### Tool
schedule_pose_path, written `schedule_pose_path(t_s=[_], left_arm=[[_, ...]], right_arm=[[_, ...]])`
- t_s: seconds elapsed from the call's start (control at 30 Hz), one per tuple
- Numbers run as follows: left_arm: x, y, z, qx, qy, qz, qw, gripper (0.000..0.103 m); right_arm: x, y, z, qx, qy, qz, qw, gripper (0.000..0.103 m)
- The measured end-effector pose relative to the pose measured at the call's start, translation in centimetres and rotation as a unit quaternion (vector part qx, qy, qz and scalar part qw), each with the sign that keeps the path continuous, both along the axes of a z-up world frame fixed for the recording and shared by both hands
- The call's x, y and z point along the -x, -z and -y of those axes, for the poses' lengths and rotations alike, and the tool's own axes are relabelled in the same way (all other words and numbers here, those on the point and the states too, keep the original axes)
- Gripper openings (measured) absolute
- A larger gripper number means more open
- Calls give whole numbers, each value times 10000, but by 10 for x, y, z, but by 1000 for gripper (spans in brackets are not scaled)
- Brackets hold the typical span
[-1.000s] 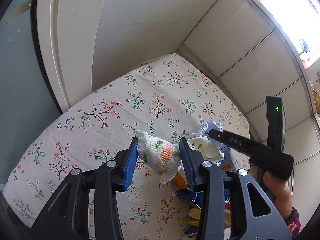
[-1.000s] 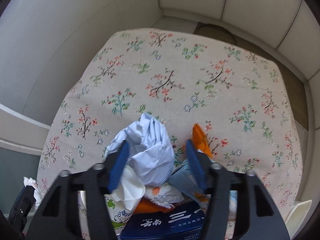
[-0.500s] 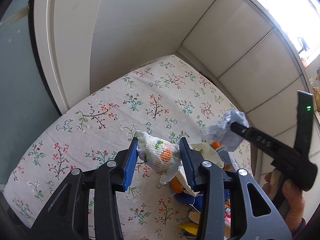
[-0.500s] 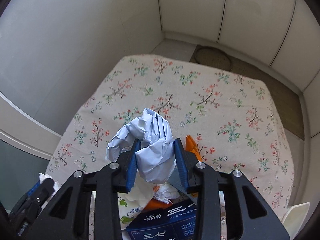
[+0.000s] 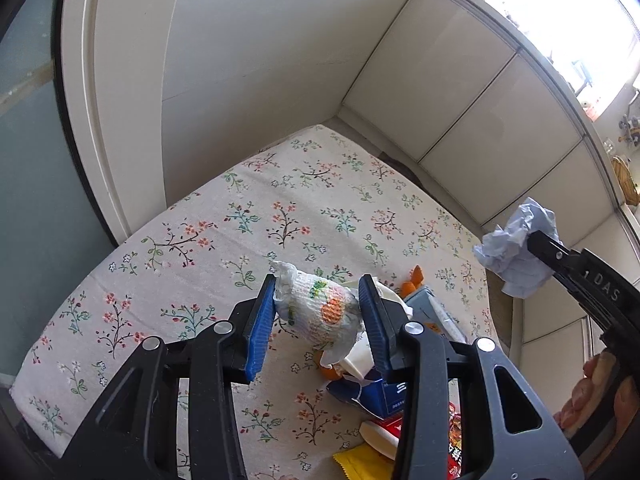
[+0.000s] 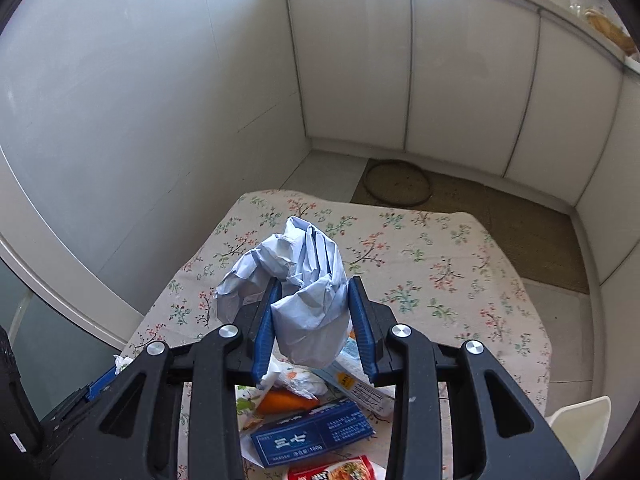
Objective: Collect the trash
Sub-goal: 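Lift the crumpled paper with the right gripper and carry it over the white bin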
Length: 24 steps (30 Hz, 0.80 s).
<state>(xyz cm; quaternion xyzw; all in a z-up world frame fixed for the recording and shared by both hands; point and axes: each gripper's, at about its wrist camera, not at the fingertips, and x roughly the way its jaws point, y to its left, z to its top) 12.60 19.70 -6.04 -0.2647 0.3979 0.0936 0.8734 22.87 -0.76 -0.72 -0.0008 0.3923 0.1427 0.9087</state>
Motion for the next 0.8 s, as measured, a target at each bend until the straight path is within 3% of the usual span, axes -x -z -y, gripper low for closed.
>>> schedule_pose_path(t_s=[0.3,0.8], left_arm=[[12,-19,39,-359,340,328,9982,40],[36,-45,123,-917,1167,751,9861,40]], right_arm=[[50,-22,60,-6,553,671,9962,35],[123,-35,184,152,1606,1064,9812,35]])
